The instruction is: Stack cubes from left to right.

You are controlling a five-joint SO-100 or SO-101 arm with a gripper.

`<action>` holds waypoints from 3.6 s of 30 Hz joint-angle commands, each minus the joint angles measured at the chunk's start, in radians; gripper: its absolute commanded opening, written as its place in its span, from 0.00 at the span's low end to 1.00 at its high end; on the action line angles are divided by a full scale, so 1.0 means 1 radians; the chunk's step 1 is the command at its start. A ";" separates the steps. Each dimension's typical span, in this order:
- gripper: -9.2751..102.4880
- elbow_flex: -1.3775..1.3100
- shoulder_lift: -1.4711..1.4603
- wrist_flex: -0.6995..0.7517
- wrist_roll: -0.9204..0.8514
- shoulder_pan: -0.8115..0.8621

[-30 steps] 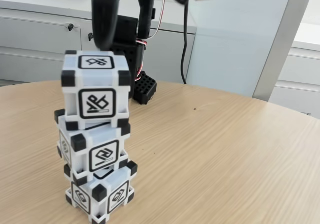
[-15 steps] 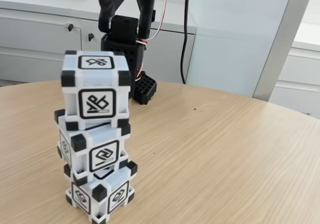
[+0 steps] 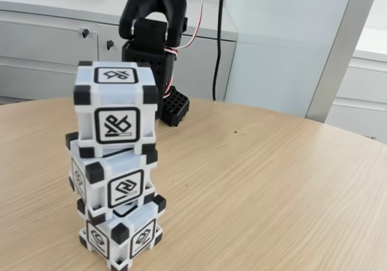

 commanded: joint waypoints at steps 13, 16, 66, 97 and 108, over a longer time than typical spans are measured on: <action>0.09 0.528 0.153 -0.371 0.094 -0.110; 0.09 0.595 0.153 -0.413 0.094 -0.110; 0.09 0.839 0.152 -0.558 0.210 -0.112; 0.09 0.910 0.153 -0.597 0.227 -0.114; 0.09 0.908 0.153 -0.597 0.230 -0.114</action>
